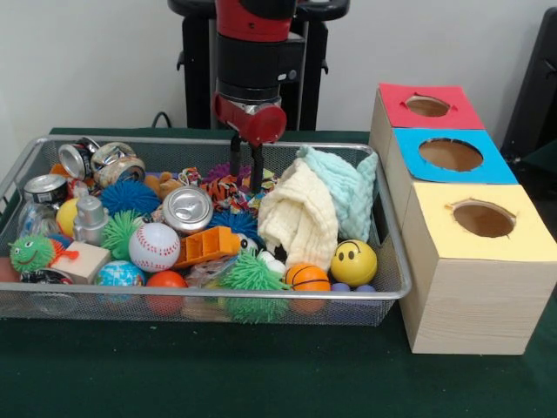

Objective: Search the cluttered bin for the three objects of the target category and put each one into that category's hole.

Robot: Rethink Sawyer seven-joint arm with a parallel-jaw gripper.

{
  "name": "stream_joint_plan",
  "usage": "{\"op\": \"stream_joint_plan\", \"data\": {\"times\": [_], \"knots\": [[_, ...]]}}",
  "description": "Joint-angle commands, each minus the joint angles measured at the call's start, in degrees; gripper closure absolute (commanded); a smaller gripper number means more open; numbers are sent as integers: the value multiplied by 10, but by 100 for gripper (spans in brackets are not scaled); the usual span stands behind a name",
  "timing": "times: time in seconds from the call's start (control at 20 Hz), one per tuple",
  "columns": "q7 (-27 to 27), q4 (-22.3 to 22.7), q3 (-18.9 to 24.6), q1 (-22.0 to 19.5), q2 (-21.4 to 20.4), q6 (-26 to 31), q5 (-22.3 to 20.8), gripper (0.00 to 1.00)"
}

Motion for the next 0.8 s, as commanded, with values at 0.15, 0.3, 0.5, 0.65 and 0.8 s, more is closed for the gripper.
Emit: {"op": "stream_joint_plan", "data": {"times": [0.15, 0.3, 0.5, 0.65, 0.8], "knots": [[129, -11, 17, 4, 42, 5, 23, 0], [127, -24, 12, 4, 57, -9, 23, 0], [117, -43, -8, 16, 64, -2, 30, 0], [103, -55, -48, 43, 51, 39, 41, 0], [100, -63, -87, 74, 38, 83, 49, 0]]}}
